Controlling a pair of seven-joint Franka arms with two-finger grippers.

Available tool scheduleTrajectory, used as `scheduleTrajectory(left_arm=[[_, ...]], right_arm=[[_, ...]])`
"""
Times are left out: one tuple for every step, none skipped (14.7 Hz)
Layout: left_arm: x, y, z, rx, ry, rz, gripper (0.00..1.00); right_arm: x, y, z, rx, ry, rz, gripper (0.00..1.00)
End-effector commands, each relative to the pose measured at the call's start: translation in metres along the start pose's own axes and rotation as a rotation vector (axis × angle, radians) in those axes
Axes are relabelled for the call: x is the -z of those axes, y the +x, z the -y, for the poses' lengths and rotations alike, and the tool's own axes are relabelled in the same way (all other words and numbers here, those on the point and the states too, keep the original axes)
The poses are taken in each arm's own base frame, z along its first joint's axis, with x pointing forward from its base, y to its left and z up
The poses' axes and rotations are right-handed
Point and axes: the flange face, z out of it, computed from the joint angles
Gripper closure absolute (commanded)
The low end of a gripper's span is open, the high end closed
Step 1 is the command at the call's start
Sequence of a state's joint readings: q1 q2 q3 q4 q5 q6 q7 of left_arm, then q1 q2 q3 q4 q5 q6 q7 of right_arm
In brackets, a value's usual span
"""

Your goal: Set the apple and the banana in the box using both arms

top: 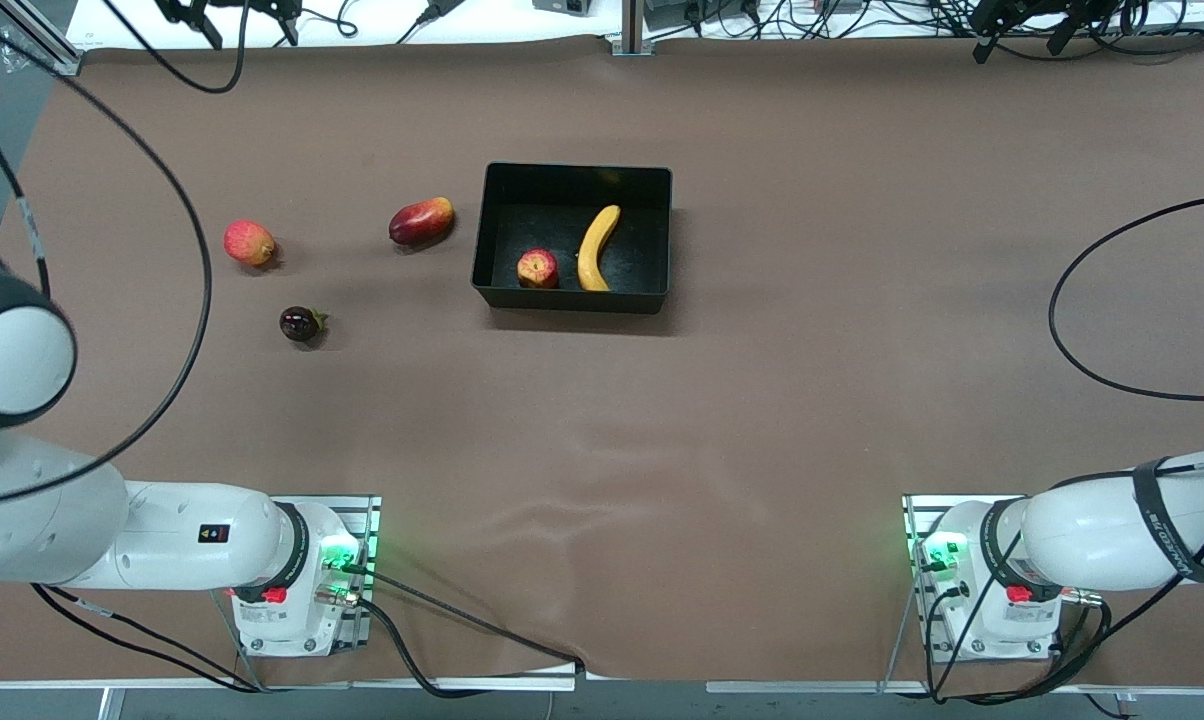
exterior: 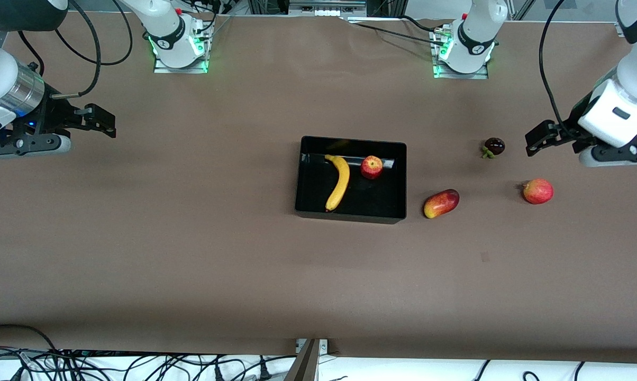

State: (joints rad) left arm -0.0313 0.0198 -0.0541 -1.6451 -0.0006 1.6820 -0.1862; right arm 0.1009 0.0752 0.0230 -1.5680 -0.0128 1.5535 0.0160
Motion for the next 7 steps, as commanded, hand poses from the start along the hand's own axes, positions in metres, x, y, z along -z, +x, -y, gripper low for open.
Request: scheduleTrajectory(left_arm=[[-0.0030, -0.0191, 0.0037, -0.020, -0.010, -0.007, 0.00], [-0.0034, -0.0204, 0.0055, -0.029, 0.027, 0.009, 0.00], [-0.0059, -0.0235, 0.0051, -0.037, 0.049, 0.046, 0.00], [-0.0030, -0.0254, 0.0018, -0.043, 0.048, 0.054, 0.00], [-0.0022, -0.0266, -0.0016, -0.048, 0.047, 0.054, 0.00], [-0.0031, -0.0259, -0.0001, -0.047, 0.047, 0.056, 0.00], [-0.0039, -0.0256, -0.0003, -0.047, 0.046, 0.058, 0.00]], right_arm=[[0.0048, 0.0004, -0.0005, -0.007, 0.004, -0.008, 0.00], [0.0048, 0.0004, -0.0005, -0.007, 0.004, -0.008, 0.00], [0.0048, 0.0004, -0.0005, -0.007, 0.004, -0.008, 0.00], [0.0048, 0.0004, -0.0005, -0.007, 0.004, -0.008, 0.00], [0.0048, 0.0004, -0.0005, -0.007, 0.004, -0.008, 0.00], [0.0048, 0.0004, -0.0005, -0.007, 0.004, -0.008, 0.00], [0.0048, 0.0004, -0.0005, -0.007, 0.004, -0.008, 0.00]])
